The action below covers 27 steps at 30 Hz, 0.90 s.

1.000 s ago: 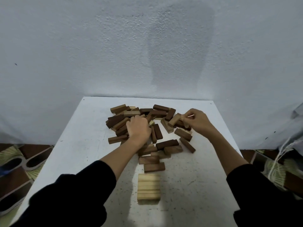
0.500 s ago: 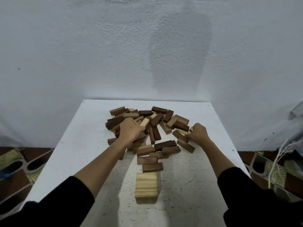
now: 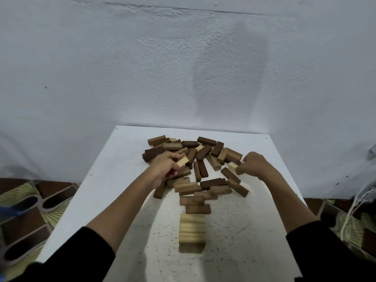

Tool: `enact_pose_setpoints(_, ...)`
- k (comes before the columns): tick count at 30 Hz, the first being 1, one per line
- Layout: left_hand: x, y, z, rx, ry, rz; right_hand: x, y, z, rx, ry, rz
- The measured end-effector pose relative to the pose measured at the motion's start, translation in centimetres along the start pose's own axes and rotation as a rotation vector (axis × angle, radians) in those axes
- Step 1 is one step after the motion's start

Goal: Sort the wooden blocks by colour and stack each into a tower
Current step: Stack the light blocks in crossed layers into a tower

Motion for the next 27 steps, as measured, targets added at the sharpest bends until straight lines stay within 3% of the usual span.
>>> enact_pose_setpoints(5,0.2,-0.4,2.2,0.062,-0.008,0.223,6.8,0.6,5.4,0.08,-0.209,-0.291)
enact_pose_setpoints(9,0.9,-1.4,4.4,0.087,0.003,0.467,11.1,4.9,8.4,0.214,-0.197,-0.561)
enact_pose_setpoints(13,2.0,-3.4,7.1,0.106,0.019,0.659,14.2,8.0,10.7,0.128,-0.186,-0.688)
enact_pose_setpoints(19,4.8,-7.7,9.8,-0.051,0.057,0.536,17.0,12.0,13.7,0.153,-0.229,-0.744)
enact_pose_setpoints(24,8.8,-11.9,11.7,-0.281,0.061,0.302,16.7,17.7,13.9,0.201,-0.157,-0.556)
enact_pose_setpoints(27,10.8,-12.6,12.4,-0.337,0.059,0.175,15.8,21.0,14.0,0.273,-0.098,-0.404)
Point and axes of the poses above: each hand's wrist, its own z-axis away from the middle knuckle, its own y-axis out of the palm, x = y × z, the point moved 6 cm from there along -z, towards the middle knuckle, and after that the axes turned 6 degrees about z, right-handed, at the moved point
